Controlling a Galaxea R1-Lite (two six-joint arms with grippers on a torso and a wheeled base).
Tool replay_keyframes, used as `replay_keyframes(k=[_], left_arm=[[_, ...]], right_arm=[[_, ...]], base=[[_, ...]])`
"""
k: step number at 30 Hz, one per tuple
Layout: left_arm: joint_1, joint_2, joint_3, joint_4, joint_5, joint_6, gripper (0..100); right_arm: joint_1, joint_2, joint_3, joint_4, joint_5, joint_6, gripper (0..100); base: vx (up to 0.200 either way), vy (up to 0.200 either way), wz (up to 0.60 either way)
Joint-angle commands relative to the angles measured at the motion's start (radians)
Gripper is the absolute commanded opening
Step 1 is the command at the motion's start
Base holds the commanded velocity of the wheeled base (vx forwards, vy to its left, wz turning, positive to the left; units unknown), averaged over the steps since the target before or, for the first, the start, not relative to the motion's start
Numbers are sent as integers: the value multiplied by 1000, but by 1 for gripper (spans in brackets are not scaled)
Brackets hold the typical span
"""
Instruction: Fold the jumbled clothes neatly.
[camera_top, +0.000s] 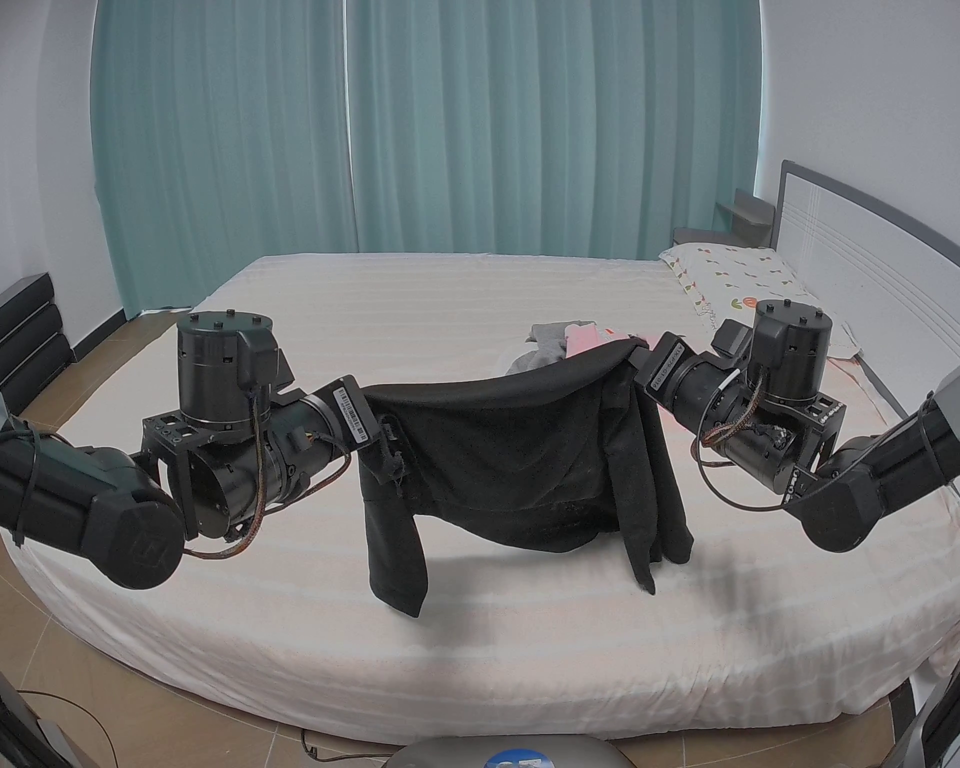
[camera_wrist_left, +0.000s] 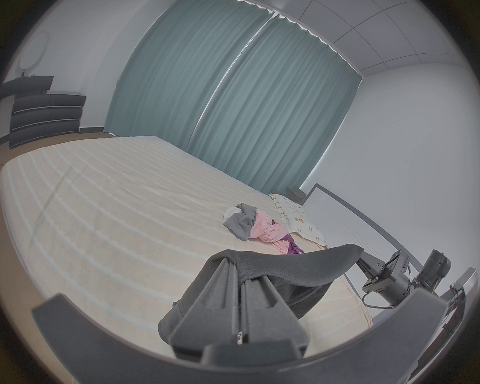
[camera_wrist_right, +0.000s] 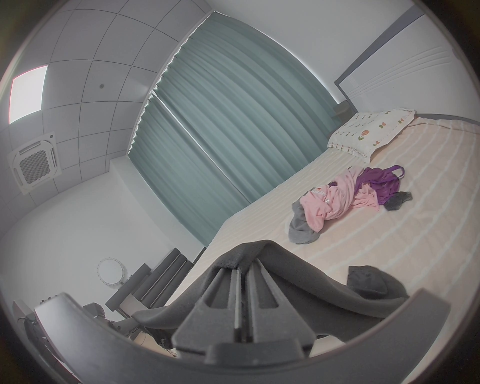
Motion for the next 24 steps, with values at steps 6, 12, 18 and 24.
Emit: replay_keyframes(k=[6, 12, 18, 24], left_arm=[[0, -3, 13, -1, 5, -1, 0], [0, -3, 16, -1, 5, -8, 0], [0, -3, 19, 1, 5, -24, 0], [-1, -10, 40, 1, 6, -36, 0]], right_arm=[[0, -10, -2, 0, 0, 0, 0], [2, -10, 1, 0, 0, -1, 0], [2, -10, 3, 1, 0, 0, 0], [2, -10, 10, 1, 0, 0, 0]], base=[[0, 200, 0], [0, 200, 0], [0, 200, 0], [0, 200, 0]])
